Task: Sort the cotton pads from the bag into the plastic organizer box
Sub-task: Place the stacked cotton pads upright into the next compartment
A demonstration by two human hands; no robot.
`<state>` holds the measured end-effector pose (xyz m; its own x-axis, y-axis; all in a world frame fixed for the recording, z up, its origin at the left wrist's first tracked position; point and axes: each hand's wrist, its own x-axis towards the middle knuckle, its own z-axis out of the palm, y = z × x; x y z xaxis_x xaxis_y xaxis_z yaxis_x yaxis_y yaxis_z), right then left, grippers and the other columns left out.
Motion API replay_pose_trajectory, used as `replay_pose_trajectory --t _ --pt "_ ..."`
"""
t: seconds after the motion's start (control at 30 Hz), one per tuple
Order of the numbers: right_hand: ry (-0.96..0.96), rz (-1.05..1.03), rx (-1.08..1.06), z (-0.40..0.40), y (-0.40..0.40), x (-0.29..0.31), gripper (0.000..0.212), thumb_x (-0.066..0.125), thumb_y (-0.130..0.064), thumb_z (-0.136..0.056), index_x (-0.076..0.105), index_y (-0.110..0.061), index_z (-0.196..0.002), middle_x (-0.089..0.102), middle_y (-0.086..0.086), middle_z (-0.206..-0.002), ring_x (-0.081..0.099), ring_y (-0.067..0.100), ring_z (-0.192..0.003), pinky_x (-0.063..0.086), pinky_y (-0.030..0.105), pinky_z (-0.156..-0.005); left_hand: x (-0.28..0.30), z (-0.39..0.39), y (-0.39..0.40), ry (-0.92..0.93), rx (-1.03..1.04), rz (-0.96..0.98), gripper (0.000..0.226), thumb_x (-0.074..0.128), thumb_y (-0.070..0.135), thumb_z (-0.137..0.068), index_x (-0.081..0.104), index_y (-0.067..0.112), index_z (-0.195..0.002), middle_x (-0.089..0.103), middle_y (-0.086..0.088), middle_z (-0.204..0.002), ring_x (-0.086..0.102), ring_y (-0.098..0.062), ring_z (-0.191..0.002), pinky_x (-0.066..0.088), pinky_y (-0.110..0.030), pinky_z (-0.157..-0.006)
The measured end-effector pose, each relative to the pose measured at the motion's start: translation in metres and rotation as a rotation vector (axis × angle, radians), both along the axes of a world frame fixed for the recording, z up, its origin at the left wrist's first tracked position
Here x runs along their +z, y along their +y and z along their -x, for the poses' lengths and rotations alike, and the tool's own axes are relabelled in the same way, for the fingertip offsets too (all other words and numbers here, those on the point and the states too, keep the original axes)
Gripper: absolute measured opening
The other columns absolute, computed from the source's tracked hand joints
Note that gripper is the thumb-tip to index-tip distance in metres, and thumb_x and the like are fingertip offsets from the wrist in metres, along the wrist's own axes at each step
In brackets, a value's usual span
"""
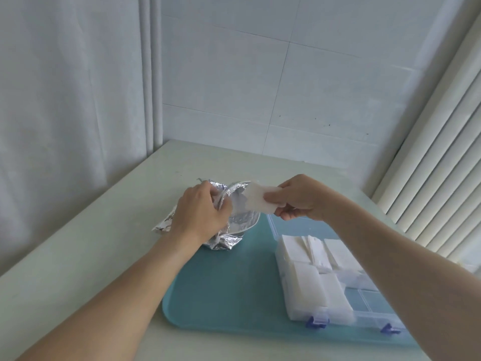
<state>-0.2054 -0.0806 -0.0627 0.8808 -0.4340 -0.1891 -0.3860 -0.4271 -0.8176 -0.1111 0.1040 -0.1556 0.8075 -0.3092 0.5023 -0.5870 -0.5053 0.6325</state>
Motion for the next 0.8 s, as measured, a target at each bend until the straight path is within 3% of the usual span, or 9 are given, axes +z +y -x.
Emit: replay_pose_trajectory --t 0.13,0.2,0.3,0.37,0.5,0.63,0.73,0.8 --pt "-0.133 -0.243 0.006 0.029 -0.010 0.008 0.018 0.071 -0.012 -0.092 0.070 0.005 -0.099 0.063 0.011 -0.070 0.059 0.015 -0.053 0.051 0.022 -0.050 0.016 0.030 -0.006 -0.070 -0.135 0.328 0.031 0.058 0.040 -0.083 0.062 0.015 -0.100 0.064 0.006 -0.098 0.056 -0.009 -0.094 0.043 -0.018 -0.085" --pt "-0.231 -0.333 0.026 0.041 -0.010 0.010 0.019 0.069 -0.015 -0.093 0.071 0.003 -0.098 0.062 0.011 -0.071 0.059 0.015 -0.056 0.050 0.021 -0.050 0.031 0.049 -0.013 0.188 -0.257 0.498 0.038 0.062 0.047 -0.079 0.066 0.016 -0.100 0.069 0.005 -0.098 0.062 -0.008 -0.093 0.047 -0.021 -0.083" --pt "-0.315 -0.337 0.049 0.055 -0.008 0.009 0.024 0.068 -0.021 -0.095 0.071 0.002 -0.096 0.063 0.011 -0.070 0.061 0.016 -0.059 0.049 0.021 -0.050 0.054 0.065 -0.041 0.783 -0.655 0.573 0.064 0.062 0.061 -0.079 0.069 0.008 -0.113 0.070 -0.008 -0.109 0.066 -0.017 -0.097 0.050 -0.034 -0.086" --pt "-0.338 -0.335 0.082 0.059 -0.007 0.006 0.028 0.067 -0.021 -0.095 0.071 0.007 -0.099 0.067 0.014 -0.074 0.063 0.018 -0.062 0.051 0.022 -0.052 0.067 0.071 -0.061 0.951 -0.775 0.644 0.057 0.059 0.058 -0.088 0.071 0.007 -0.111 0.069 -0.015 -0.111 0.065 -0.022 -0.093 0.047 -0.036 -0.086" --pt "-0.321 -0.417 0.126 0.066 -0.014 0.002 0.021 0.058 -0.008 -0.100 0.069 0.010 -0.102 0.071 0.016 -0.080 0.069 0.021 -0.070 0.057 0.025 -0.068 0.080 0.070 -0.089 1.036 -0.670 0.834 0.021 0.054 0.028 -0.099 0.067 0.012 -0.106 0.074 -0.008 -0.109 0.071 -0.022 -0.092 0.053 -0.032 -0.072" --pt "-0.332 -0.526 0.101 0.071 -0.034 0.004 0.021 0.055 -0.007 -0.101 0.068 0.010 -0.104 0.074 0.021 -0.087 0.074 0.025 -0.080 0.061 0.029 -0.075 0.087 0.061 -0.110 1.130 -0.744 0.968 0.017 0.050 0.020 -0.101 0.060 0.012 -0.112 0.074 -0.007 -0.098 0.072 -0.024 -0.090 0.054 -0.037 -0.083" --pt "-0.405 -0.618 0.045 0.067 -0.040 0.000 0.019 0.059 -0.006 -0.099 0.069 0.009 -0.103 0.075 0.022 -0.088 0.074 0.024 -0.077 0.061 0.027 -0.076 0.090 0.058 -0.118 1.166 -0.786 1.052 0.015 0.051 0.016 -0.099 0.056 0.015 -0.113 0.068 -0.006 -0.089 0.070 -0.026 -0.082 0.054 -0.036 -0.075" --pt "-0.396 -0.638 0.034 0.064 -0.041 -0.002 0.022 0.061 -0.010 -0.098 0.071 0.009 -0.100 0.075 0.022 -0.088 0.074 0.024 -0.072 0.060 0.026 -0.069 0.090 0.057 -0.123 1.201 -0.848 1.069 0.014 0.052 0.018 -0.096 0.055 0.015 -0.110 0.063 -0.005 -0.086 0.068 -0.026 -0.084 0.052 -0.036 -0.078"
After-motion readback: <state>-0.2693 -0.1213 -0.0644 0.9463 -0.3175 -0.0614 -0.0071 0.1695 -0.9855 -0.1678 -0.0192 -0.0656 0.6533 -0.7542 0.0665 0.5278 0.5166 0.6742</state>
